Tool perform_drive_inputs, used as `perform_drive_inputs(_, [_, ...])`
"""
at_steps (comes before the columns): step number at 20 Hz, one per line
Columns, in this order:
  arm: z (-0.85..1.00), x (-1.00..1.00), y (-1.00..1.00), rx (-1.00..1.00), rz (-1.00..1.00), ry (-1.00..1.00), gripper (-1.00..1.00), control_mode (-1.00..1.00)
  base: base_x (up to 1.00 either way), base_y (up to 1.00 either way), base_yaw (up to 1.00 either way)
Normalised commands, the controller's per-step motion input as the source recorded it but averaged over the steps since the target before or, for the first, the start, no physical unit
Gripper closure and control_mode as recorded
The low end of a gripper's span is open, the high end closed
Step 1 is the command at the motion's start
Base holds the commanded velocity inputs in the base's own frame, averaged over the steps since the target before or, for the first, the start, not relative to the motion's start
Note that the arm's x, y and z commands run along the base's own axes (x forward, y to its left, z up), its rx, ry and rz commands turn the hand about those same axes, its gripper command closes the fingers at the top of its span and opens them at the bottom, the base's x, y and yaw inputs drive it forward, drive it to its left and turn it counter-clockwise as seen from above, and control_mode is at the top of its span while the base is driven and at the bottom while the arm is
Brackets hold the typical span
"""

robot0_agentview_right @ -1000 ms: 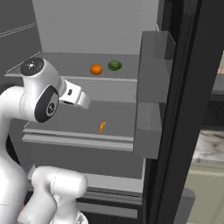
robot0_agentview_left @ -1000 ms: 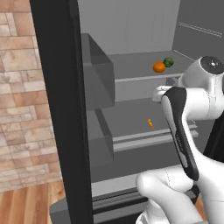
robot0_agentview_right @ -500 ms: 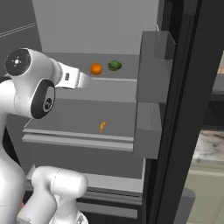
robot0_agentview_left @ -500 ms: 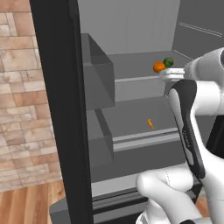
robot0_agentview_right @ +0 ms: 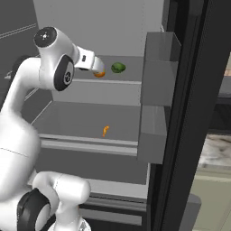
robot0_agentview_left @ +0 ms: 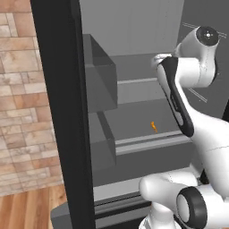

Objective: Open the fridge, remove the tangerine, avocado, and shrimp, and place them on any counter.

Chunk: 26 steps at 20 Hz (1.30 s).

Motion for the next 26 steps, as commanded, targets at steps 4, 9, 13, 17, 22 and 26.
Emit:
perform_drive_inputs(4, [-0.18,0.95,-0.17,0.0,-0.01,0.22,-1.0,-1.0,0.0,0.0,0.0])
perform_drive_inputs(9, [-0.28,0.75,-0.19,0.0,-0.01,0.17,-1.0,-1.0,0.0,0.0,0.0])
perform_drive_inputs(13, [-0.34,0.54,-0.11,0.0,0.0,0.06,-1.0,-1.0,0.0,0.0,0.0])
perform_drive_inputs(17, [-0.32,0.18,-0.07,0.0,0.0,0.0,-1.0,-1.0,0.0,0.0,0.0])
perform_drive_inputs(22, [-0.3,-0.1,-0.03,0.0,0.0,-0.02,-1.0,-1.0,0.0,0.0,0.0])
perform_drive_inputs(26, [-0.24,-0.06,-0.01,0.0,0.0,-0.04,-1.0,-1.0,0.0,0.0,0.0])
